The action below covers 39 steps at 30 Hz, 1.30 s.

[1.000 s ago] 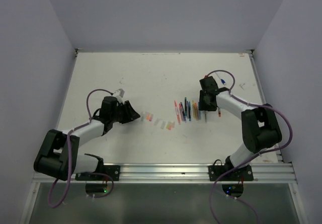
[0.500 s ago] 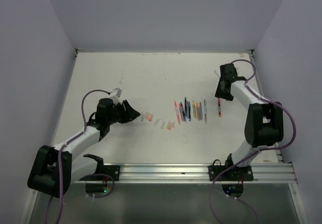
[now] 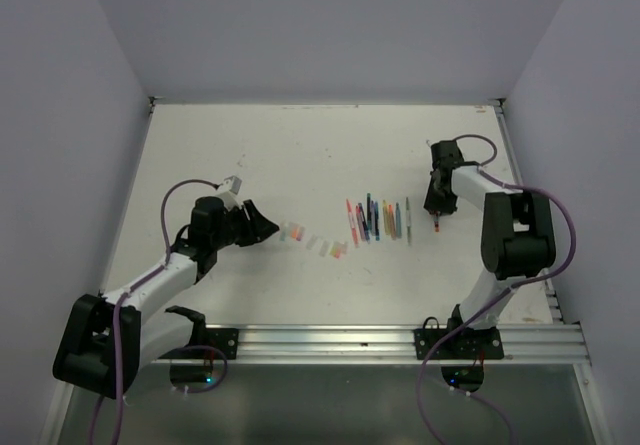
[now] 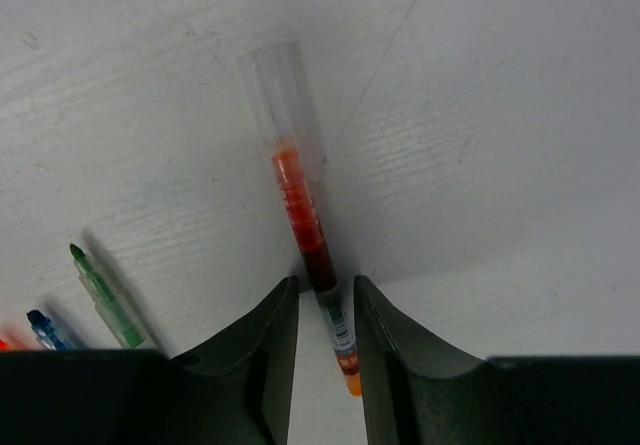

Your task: Open the pen caps

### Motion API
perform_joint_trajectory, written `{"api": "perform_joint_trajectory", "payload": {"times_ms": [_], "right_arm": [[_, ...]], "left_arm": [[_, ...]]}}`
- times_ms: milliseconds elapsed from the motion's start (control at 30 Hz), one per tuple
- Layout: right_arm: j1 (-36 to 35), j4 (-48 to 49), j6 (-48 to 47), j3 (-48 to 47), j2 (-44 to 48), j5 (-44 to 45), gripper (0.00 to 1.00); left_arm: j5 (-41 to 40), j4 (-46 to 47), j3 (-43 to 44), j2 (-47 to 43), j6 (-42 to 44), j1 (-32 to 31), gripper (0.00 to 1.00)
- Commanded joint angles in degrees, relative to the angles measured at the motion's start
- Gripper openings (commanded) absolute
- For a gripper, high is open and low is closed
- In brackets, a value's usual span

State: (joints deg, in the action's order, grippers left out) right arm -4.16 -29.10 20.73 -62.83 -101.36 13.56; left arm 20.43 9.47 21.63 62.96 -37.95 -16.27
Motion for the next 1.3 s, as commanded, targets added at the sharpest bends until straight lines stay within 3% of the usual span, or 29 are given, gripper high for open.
{"api": "perform_joint_trajectory", "payload": {"times_ms": [0, 33, 200, 400, 667, 933, 1267], "right_arm": [[-0.06, 2.82, -0.87, 1.74, -0.68, -1.61, 0.32], [-0.06, 3.08, -0.78, 1.83, -0.85, -1.87, 0.31], [-0.06, 3.79, -1.04, 1.48, -0.51, -3.02, 0.00], [-4.70, 5.28, -2.54, 2.80, 8.09, -4.33, 0.00], [-17.97, 8.88, -4.56, 5.61, 17.60, -18.82, 0.00], [-28.43, 14.68, -3.43, 6.75, 15.58, -31.12, 0.00], [-34.24, 18.82, -2.19, 6.14, 12.68, -35.35, 0.00]], "left_arm": [[0.32, 0.55, 0.87, -0.82, -0.19, -0.16, 0.48], [0.32, 0.54, 1.05, -0.82, -0.28, -0.25, 0.48], [0.93, 0.11, 2.54, -0.29, -0.72, -0.25, 0.48], [4.09, 1.24, 4.56, 0.67, -2.21, -0.25, 0.49], [11.12, 10.02, 6.41, 6.91, -10.11, -0.34, 0.51], [8.85, 13.11, 9.31, 10.87, -16.52, -3.76, 0.53], [7.00, 15.74, 10.72, 14.64, -21.98, -7.02, 0.55]]}}
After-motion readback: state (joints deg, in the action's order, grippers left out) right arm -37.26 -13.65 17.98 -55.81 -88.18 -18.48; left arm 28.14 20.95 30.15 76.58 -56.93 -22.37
